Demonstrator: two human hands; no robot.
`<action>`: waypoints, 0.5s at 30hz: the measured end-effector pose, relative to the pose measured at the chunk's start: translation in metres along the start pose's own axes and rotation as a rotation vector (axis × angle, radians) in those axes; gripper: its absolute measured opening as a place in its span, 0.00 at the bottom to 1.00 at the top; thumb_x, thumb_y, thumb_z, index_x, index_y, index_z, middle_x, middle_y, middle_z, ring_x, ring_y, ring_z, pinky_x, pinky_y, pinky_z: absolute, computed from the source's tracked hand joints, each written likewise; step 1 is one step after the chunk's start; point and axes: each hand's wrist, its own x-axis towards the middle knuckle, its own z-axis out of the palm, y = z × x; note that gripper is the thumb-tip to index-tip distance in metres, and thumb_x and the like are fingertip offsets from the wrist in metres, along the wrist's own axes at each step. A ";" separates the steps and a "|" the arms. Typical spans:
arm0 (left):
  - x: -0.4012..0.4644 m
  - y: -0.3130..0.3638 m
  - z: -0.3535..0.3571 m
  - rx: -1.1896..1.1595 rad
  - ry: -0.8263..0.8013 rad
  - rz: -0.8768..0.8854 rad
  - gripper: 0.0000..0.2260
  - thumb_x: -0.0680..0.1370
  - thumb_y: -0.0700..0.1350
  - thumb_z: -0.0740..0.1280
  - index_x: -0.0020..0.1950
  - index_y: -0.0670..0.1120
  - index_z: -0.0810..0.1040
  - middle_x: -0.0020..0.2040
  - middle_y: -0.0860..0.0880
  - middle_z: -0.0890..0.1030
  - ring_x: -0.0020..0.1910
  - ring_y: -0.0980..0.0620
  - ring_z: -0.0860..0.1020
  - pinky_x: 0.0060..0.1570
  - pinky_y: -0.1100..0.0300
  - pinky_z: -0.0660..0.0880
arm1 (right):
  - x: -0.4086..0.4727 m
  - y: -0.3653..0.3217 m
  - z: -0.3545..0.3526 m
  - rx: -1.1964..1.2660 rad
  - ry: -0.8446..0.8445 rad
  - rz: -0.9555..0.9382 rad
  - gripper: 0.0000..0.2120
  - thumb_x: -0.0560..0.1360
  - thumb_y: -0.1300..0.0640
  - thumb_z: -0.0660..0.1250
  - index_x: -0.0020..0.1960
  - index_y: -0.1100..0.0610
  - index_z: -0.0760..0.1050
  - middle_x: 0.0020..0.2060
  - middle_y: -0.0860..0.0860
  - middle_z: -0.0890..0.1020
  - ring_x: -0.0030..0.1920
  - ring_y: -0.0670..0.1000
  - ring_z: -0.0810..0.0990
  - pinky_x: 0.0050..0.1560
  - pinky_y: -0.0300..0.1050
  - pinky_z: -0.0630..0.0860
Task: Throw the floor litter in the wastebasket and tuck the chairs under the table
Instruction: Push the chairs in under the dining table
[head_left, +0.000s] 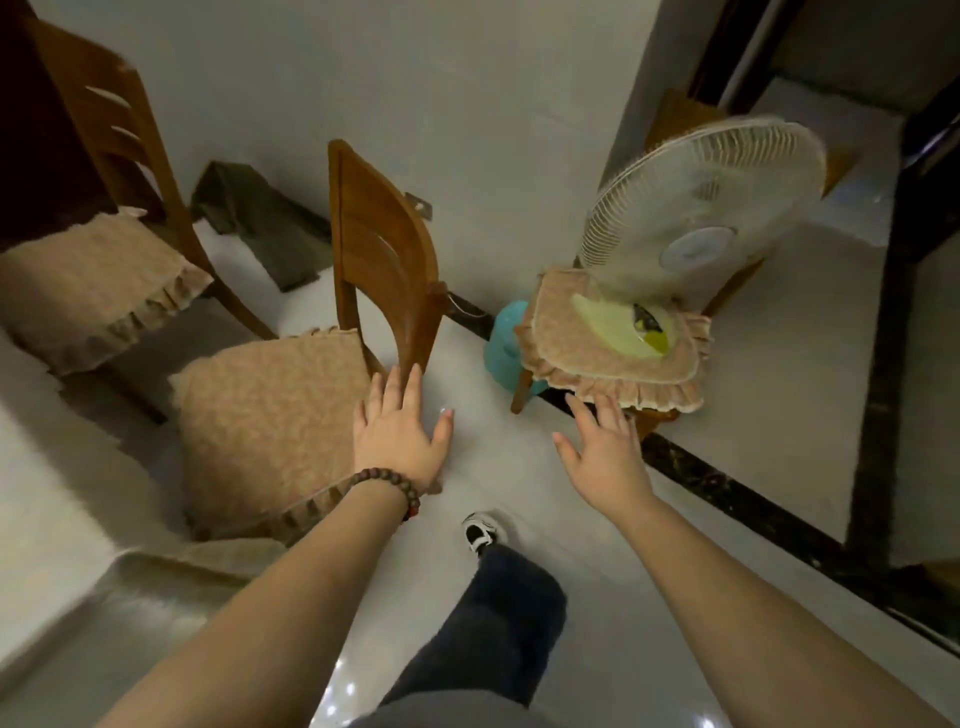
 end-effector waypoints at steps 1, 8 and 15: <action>0.022 0.004 0.004 -0.016 0.020 -0.030 0.31 0.77 0.65 0.46 0.76 0.53 0.46 0.78 0.48 0.49 0.76 0.46 0.46 0.71 0.46 0.44 | 0.029 0.003 0.000 -0.011 -0.011 -0.030 0.27 0.80 0.45 0.57 0.76 0.50 0.56 0.77 0.57 0.53 0.77 0.56 0.48 0.75 0.59 0.50; 0.161 0.019 -0.013 -0.048 0.071 -0.227 0.32 0.76 0.65 0.50 0.76 0.55 0.45 0.78 0.49 0.49 0.75 0.45 0.49 0.71 0.45 0.46 | 0.233 -0.026 -0.030 -0.037 -0.109 -0.266 0.27 0.79 0.45 0.57 0.76 0.49 0.55 0.77 0.55 0.52 0.77 0.55 0.48 0.73 0.55 0.49; 0.184 0.013 -0.032 -0.171 -0.041 -0.082 0.35 0.70 0.60 0.55 0.74 0.62 0.43 0.77 0.53 0.46 0.75 0.48 0.47 0.72 0.44 0.50 | 0.359 -0.078 -0.050 -0.045 -0.154 -0.487 0.27 0.80 0.45 0.56 0.76 0.50 0.55 0.77 0.55 0.52 0.77 0.54 0.46 0.76 0.56 0.47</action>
